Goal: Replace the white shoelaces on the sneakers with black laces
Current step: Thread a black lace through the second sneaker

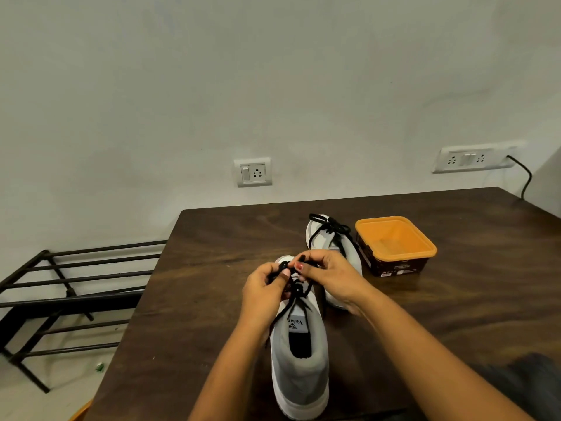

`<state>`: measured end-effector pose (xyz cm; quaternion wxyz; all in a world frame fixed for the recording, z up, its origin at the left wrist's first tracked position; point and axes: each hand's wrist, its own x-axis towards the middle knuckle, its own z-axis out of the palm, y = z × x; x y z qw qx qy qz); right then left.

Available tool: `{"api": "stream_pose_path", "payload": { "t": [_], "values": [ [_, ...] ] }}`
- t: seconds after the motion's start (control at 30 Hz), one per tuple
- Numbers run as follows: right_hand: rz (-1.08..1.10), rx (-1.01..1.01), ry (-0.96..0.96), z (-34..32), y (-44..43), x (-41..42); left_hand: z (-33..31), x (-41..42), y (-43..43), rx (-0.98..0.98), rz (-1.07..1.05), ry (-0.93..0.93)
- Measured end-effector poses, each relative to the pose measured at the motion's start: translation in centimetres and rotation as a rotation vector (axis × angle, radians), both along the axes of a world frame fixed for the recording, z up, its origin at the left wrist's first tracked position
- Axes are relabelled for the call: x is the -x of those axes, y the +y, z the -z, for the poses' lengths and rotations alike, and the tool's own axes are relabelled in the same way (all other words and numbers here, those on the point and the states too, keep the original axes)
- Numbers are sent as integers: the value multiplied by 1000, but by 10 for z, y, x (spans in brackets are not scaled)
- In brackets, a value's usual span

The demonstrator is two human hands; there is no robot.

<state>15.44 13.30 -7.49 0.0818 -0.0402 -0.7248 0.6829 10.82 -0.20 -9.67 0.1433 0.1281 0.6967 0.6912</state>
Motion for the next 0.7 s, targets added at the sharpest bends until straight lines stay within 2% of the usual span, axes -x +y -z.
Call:
{"api": "stream_pose_path", "payload": {
  "t": [0.13,0.2,0.27,0.33,0.4,0.47,0.6,0.7],
  "values": [
    [130,50,-74,0,2,0,-7,0,-3,-320,24,-294],
    [169,153,-153,0,2,0,-5,3,-7,-333,62,-333],
    [259,253,-197,3,3,3,-2,6,-10,-268,74,-285],
    [374,371,-204,4,6,5,6,11,-15,-102,18,-97],
    [469,481,-192,3,10,6,14,18,-25,237,-50,332],
    [546,541,-187,3,16,5,20,27,-39,536,-29,731],
    [598,555,-209,8,27,-1,29,35,-57,844,11,994],
    [594,449,-236,13,35,-5,39,27,-61,942,71,1156]
  ]
}}
